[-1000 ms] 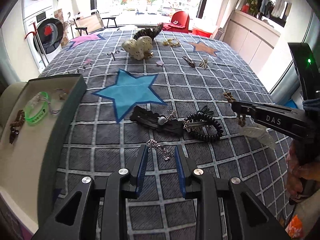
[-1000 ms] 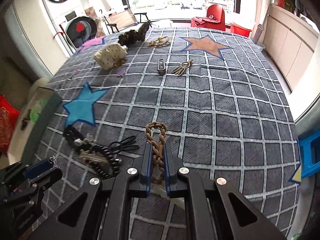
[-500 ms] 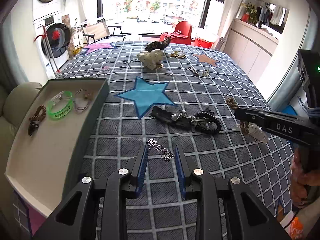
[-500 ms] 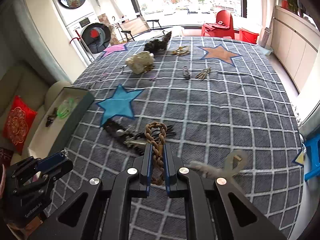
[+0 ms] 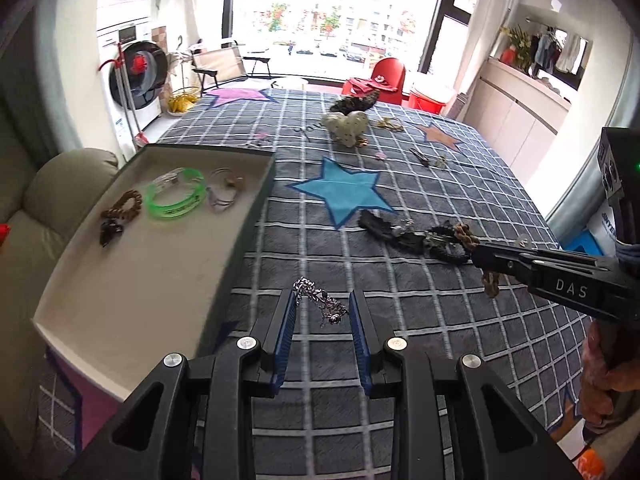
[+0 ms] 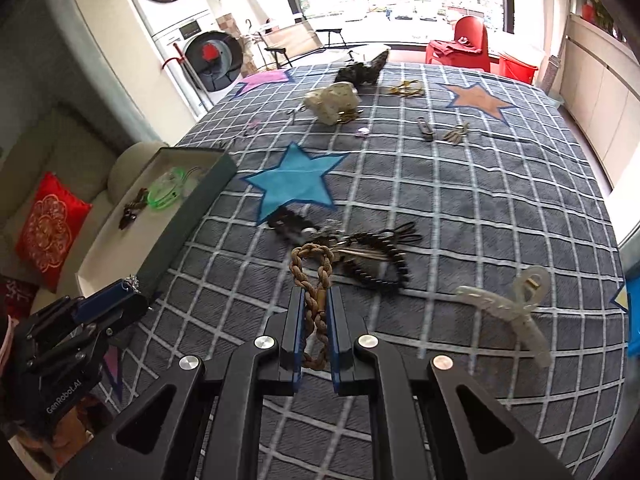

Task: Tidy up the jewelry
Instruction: 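Carry the chain keychain and braided bracelet into the box tray and release both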

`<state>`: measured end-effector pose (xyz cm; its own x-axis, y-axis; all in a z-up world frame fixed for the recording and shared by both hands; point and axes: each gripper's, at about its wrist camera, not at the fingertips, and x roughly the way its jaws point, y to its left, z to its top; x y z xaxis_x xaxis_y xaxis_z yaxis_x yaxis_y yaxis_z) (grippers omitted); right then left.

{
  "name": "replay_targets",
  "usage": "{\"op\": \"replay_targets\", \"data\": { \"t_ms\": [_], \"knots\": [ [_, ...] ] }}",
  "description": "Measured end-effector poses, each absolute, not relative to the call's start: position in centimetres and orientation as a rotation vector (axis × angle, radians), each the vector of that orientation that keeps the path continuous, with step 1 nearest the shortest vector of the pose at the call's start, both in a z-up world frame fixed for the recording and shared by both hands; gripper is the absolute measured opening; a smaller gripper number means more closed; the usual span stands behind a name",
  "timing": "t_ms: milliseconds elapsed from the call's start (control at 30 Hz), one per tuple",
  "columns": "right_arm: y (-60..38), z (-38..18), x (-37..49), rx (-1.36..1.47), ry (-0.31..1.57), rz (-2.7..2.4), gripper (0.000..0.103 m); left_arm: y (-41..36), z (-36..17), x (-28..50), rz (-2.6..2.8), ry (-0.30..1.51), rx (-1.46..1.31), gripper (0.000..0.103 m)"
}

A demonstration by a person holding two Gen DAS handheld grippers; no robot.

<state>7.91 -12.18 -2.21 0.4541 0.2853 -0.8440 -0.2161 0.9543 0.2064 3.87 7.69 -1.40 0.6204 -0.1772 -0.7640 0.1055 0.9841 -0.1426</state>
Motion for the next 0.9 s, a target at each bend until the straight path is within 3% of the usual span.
{"op": "replay_targets", "data": {
  "t_ms": [900],
  "knots": [
    [4.5, -1.6, 11.5, -0.033, 1.094, 0.552, 0.011, 23.3, -3.8, 5.5, 0.128, 0.870, -0.192, 0.030]
  ]
}}
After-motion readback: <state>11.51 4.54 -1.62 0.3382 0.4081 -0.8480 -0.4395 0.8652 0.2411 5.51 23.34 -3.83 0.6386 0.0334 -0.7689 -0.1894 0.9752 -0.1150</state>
